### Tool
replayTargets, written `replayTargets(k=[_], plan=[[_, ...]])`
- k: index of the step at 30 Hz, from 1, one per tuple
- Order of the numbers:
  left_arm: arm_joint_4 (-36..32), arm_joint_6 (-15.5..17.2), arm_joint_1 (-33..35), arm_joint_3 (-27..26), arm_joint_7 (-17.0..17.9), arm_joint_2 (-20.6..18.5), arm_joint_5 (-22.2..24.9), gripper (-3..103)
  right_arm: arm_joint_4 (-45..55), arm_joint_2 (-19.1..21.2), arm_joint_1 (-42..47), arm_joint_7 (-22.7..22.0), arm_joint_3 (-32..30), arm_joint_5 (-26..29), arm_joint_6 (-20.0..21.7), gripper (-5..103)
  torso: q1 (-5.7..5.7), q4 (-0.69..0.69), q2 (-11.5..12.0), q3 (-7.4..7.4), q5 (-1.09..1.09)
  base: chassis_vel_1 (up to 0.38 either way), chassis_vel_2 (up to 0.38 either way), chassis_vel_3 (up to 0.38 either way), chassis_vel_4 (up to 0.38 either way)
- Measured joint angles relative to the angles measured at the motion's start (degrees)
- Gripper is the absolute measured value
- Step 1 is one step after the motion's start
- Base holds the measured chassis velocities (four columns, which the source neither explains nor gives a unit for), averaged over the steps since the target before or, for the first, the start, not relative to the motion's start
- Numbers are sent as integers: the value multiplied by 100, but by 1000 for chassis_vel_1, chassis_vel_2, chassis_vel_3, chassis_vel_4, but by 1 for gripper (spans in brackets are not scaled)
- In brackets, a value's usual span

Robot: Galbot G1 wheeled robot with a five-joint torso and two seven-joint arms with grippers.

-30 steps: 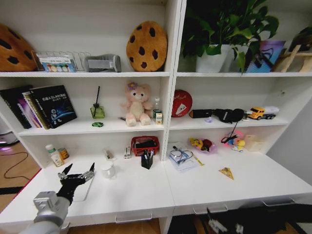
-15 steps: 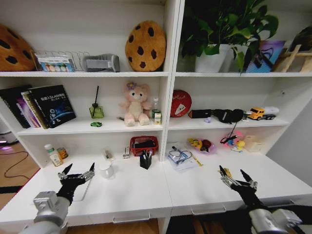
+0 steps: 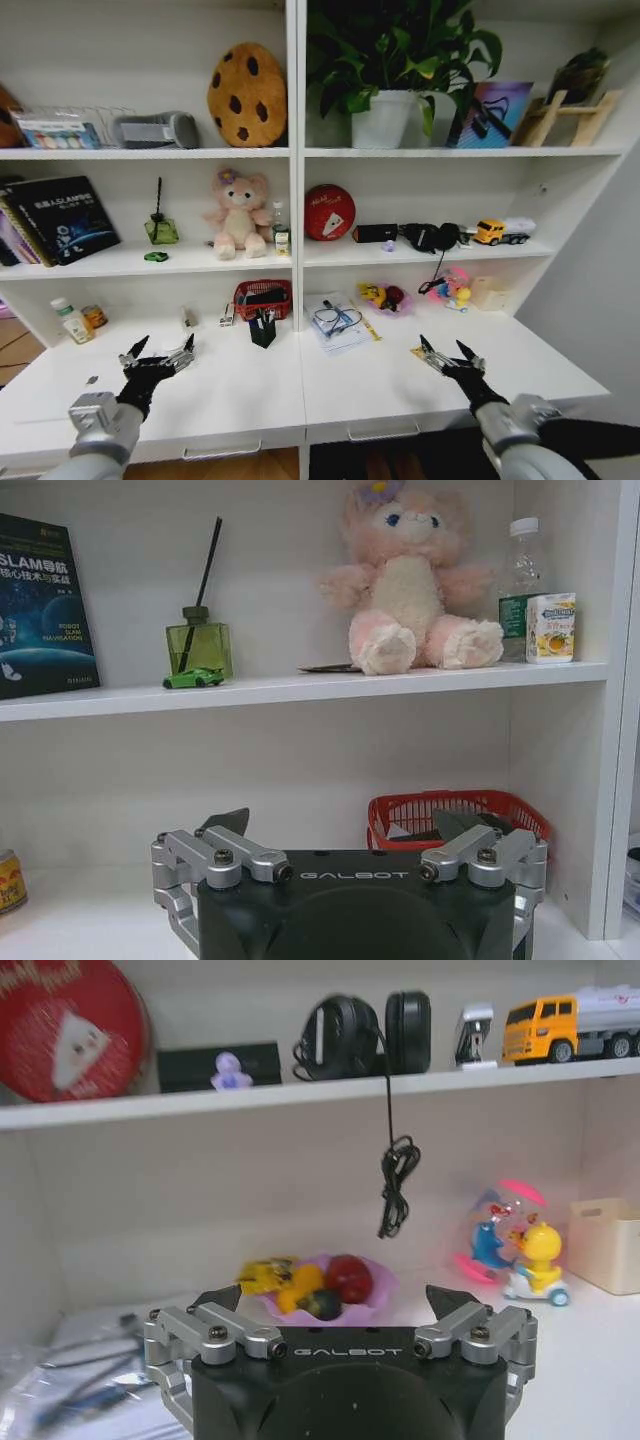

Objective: Organize the objects on the table.

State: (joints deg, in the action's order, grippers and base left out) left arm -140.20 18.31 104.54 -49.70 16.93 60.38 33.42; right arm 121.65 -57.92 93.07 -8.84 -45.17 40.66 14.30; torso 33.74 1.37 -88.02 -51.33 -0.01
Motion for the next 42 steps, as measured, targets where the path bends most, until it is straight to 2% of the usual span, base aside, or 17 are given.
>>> replayTargets(k=[2, 5, 7, 10, 20, 22, 25, 27, 28, 30, 31, 33, 34, 38, 40, 41, 42], plan=[[0, 0, 0, 0, 1, 0, 0, 100, -252, 129, -174, -21, 29, -63, 147, 100, 0, -2, 0, 0, 3, 0, 0, 0, 0], [1, 0, 0, -1, 3, 0, 0, 100, -820, 318, -421, 28, 99, -253, 278, 100, 0, -2, 0, 1, -5, 61, 81, -37, -39], [2, 0, 0, -2, 4, 0, 0, 100, -1358, 391, -617, 153, 261, -463, 263, 100, 0, 0, 0, 0, 3, 56, 59, -27, -46], [3, 0, 0, -2, 4, 0, 0, 100, -1908, 401, -898, 269, 516, -729, 150, 100, 0, 0, 0, 1, 3, 15, 20, -3, -12], [3, 0, 0, -1, 2, 0, 0, 100, -2813, 313, -1411, 353, 1046, -910, 28, 101, 0, 0, -1, 1, 0, 0, 0, 0, 0], [3, 0, 0, -1, 2, 0, 0, 100, -2989, 269, -1470, 439, 1129, -1015, -93, 91, -1, 0, -1, 1, 0, 0, 0, 0, 0], [3, 0, 0, -1, 2, 0, 0, 100, -3065, 245, -1516, 469, 1163, -1082, -165, 86, -1, 1, -1, 1, 0, 0, 0, 0, 0], [3, 0, 0, -1, 2, 0, 0, 100, -3156, 215, -1604, 503, 1218, -1173, -253, 76, -1, 0, -1, 1, 1, 0, 0, 0, 0], [3, 0, 0, -1, 2, 0, 0, 100, -3156, 215, -1604, 503, 1218, -1173, -253, 76, -1, 0, -1, 1, 1, 0, 0, 0, 0], [3, 0, 0, -1, 2, 0, 0, 100, -3167, 212, -1640, 536, 1231, -1211, -288, 65, 0, 0, -1, 1, 0, 0, 0, 0, 0], [3, 0, 0, -1, 2, 0, 0, 100, -3167, 212, -1640, 536, 1231, -1211, -288, 65, 0, 0, -1, 1, 0, 0, 0, 0, 0], [3, 0, 0, -1, 2, 0, 0, 100, -3159, 218, -1642, 561, 1231, -1212, -292, 52, -1, 0, -1, 1, 0, 0, 0, 0, 0], [3, 0, 0, -1, 2, 0, 0, 100, -3159, 218, -1642, 561, 1231, -1212, -292, 52, -1, 0, -1, 1, 0, 0, 0, 0, 0], [3, 0, 0, -1, 3, 0, 0, 100, -3141, 219, -1636, 584, 1222, -1204, -301, 30, -1, 0, -1, 1, 0, 0, 0, 0, 0], [3, 0, 0, -1, 2, 0, 0, 100, -3137, 218, -1633, 588, 1219, -1202, -303, 30, -1, 0, -1, 1, 0, 0, 0, 0, 0], [3, 0, 0, -1, 2, 0, 0, 100, -3129, 217, -1632, 589, 1217, -1199, -303, 25, -1, 0, -1, 1, 0, 0, 0, 0, 0], [3, 0, 0, -1, 2, 0, 0, 100, -3129, 217, -1632, 589, 1217, -1199, -303, 25, -1, 0, -1, 1, 0, 0, 0, 0, 0]])
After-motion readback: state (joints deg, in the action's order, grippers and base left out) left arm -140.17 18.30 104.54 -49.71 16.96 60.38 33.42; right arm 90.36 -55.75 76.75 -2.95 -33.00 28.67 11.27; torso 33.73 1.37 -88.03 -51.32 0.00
